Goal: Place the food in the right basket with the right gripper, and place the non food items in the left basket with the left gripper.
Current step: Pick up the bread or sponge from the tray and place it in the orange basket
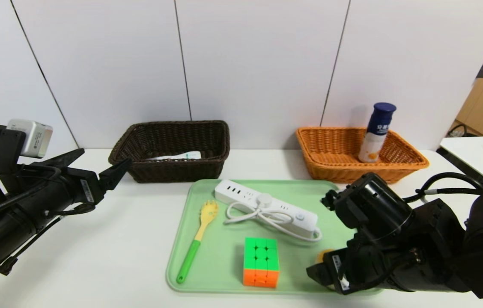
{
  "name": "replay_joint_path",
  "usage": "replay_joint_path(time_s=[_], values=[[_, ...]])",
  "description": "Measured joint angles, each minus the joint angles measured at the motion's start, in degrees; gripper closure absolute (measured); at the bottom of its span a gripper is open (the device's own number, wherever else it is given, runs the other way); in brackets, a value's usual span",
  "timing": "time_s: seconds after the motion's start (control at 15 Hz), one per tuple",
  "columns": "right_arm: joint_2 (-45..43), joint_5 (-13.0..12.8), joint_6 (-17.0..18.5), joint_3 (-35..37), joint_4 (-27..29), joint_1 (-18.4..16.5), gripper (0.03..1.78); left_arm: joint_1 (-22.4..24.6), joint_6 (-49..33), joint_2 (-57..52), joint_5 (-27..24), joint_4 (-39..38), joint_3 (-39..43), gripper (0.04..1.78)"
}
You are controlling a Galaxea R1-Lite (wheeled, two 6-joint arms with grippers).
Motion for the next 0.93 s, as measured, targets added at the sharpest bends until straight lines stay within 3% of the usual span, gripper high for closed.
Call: replay_joint_path(time_s=[0.6, 0.67, 0.93], values=[[0.8, -0.6, -0.1, 0.9, -0.8, 0.3, 0.10, 0.1, 0.9, 0.4, 0.8, 0.1, 0.1, 0.13], [0.8, -1.5, -0.1, 1.2, -0.9, 0.3, 0.19, 0.1, 0.9, 0.4, 0.8, 0.1, 0.1, 0.13], [0.6, -2.1, -0.3, 1.3, -0.7, 0.4, 0.80, 0.1, 0.9, 0.5, 0.8, 0.1, 0.0, 0.13]])
